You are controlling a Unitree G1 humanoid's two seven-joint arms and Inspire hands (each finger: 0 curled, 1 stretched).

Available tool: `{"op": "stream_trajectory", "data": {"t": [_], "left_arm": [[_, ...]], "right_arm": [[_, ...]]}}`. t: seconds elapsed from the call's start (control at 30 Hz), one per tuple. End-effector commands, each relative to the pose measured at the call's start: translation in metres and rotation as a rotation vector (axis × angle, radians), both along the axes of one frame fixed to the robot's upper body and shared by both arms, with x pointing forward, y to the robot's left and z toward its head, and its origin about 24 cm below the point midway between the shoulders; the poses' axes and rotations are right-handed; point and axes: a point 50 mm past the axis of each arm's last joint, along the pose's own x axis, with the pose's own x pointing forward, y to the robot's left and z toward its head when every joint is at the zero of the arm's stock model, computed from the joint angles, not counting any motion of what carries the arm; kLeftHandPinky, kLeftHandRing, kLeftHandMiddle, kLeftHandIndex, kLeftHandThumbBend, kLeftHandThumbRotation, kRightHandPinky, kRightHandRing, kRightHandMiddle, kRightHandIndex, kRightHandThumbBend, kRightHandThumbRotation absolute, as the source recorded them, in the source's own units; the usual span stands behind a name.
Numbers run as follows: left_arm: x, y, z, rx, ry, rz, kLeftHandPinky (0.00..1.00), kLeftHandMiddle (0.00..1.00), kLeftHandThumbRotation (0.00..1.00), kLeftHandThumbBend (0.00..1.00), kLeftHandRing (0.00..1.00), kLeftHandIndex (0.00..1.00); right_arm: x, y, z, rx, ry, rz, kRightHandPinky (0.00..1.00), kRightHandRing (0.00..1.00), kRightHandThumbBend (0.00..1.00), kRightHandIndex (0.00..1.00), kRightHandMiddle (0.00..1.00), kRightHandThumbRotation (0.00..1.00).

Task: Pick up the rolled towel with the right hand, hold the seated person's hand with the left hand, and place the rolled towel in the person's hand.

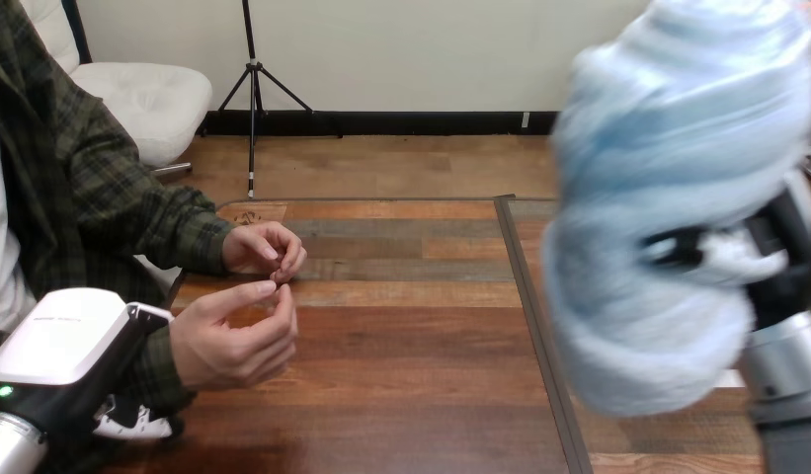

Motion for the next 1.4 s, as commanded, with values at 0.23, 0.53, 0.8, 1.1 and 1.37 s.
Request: {"op": "stream_trajectory", "data": {"t": [0.23,0.53,0.8,1.1,1.37], "left_arm": [[0.006,-0.033,0.027,-0.096,-0.168,-0.068,0.30,0.36,0.00,0.85,0.31,0.39],[0.005,-0.045,0.034,-0.152,-0.205,-0.069,0.28,0.34,0.00,0.86,0.29,0.36],[0.004,-0.056,0.040,-0.191,-0.220,-0.079,0.28,0.34,0.00,0.86,0.29,0.35],[0.002,-0.067,0.047,-0.231,-0.240,-0.095,0.30,0.36,0.00,0.87,0.31,0.38],[0.001,-0.076,0.052,-0.264,-0.250,-0.106,0.29,0.36,0.00,0.89,0.31,0.38]], "right_arm": [[0.026,0.023,-0.014,-0.020,0.006,0.032,0.08,0.14,0.81,0.30,0.24,0.00],[0.038,0.038,-0.025,-0.089,0.007,0.027,0.09,0.16,0.80,0.31,0.24,0.00],[0.047,0.050,-0.031,-0.116,0.033,0.051,0.09,0.16,0.77,0.32,0.24,0.00],[0.054,0.057,-0.038,-0.152,0.035,0.069,0.09,0.16,0.76,0.33,0.24,0.00],[0.061,0.063,-0.043,-0.197,0.021,0.077,0.09,0.16,0.75,0.34,0.24,0.00]]}}
